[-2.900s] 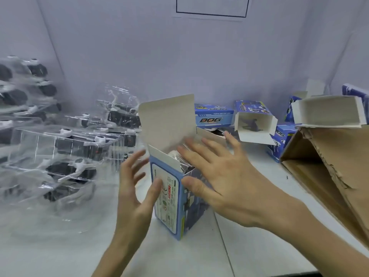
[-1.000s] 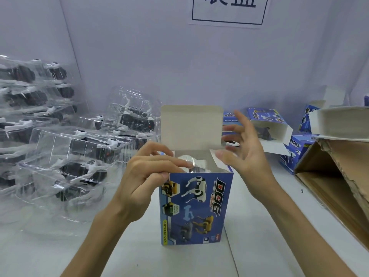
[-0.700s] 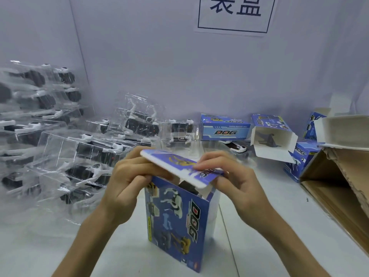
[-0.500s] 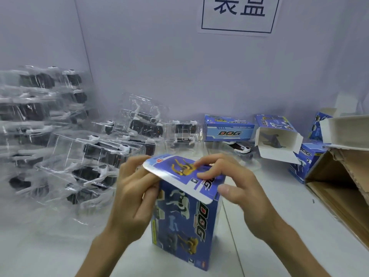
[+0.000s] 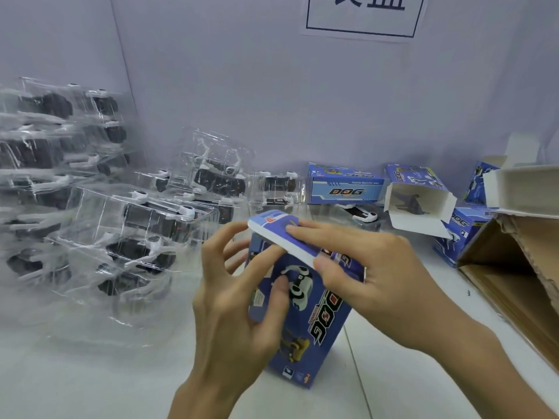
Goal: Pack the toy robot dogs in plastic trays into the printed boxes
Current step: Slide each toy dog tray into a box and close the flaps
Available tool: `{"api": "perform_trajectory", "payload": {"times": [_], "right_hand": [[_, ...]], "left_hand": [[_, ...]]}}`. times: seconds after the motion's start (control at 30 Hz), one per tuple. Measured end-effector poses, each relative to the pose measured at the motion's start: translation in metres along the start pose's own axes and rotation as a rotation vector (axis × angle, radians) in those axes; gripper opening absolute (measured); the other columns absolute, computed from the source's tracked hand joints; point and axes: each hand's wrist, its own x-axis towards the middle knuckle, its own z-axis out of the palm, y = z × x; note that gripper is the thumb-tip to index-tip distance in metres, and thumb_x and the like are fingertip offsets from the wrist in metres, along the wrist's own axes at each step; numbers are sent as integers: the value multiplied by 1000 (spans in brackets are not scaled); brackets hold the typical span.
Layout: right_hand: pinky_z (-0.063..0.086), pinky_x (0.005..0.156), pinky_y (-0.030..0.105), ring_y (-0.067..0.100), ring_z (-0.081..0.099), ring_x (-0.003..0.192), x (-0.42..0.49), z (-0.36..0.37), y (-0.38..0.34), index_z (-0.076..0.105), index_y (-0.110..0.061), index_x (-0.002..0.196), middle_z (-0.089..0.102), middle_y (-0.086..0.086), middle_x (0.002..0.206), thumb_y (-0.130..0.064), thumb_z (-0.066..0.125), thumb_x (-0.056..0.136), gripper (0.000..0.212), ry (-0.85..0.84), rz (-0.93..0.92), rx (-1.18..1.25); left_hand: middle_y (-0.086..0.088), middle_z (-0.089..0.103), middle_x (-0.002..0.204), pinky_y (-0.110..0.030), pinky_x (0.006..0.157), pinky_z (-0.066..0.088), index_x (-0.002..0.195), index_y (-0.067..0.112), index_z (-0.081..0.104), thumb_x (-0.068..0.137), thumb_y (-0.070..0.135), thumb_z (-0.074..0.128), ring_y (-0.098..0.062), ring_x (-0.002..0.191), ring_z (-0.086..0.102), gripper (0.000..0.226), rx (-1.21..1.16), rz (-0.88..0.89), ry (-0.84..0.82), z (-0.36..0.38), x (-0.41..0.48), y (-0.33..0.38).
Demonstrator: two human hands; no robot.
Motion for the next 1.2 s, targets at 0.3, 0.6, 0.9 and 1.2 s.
{"api": "perform_trajectory", "payload": {"times": [0.3, 0.6, 0.9, 1.2], "right_hand": [[55, 90, 30, -13, 53, 120, -12, -5, 3, 67, -51, 116, 58, -37, 127, -59, 61, 83, 34, 100, 38, 86], [56, 73, 15, -12, 55, 118, -11, -12, 4, 69, -51, 112, 63, -37, 119, -41, 65, 84, 30, 105, 99, 291], [56, 61, 14, -13, 58, 112, -11, -11, 4, 72, -49, 106, 66, -35, 115, -25, 70, 87, 31, 132, 135, 340], [60, 79, 27, -10, 57, 115, -9, -1, -7, 72, -44, 113, 67, -25, 122, -40, 60, 81, 34, 189, 93, 19]], "left_hand": [[-4, 43, 136, -18, 101, 45, 115, 26, 71, 91, 20, 58, -10, 124, 56, 27, -71, 33, -51, -10, 3, 7], [-6, 47, 139, -20, 98, 47, 113, 20, 73, 93, 15, 56, -13, 123, 59, 27, -73, 52, -111, -18, 12, 4], [-4, 56, 139, -20, 98, 47, 118, 18, 69, 94, 12, 53, -13, 121, 62, 30, -68, 69, -129, -19, 14, 5], [-1, 59, 140, -20, 102, 43, 122, 13, 70, 94, 19, 54, -12, 129, 56, 33, -40, 64, -203, -25, 17, 7]]}}
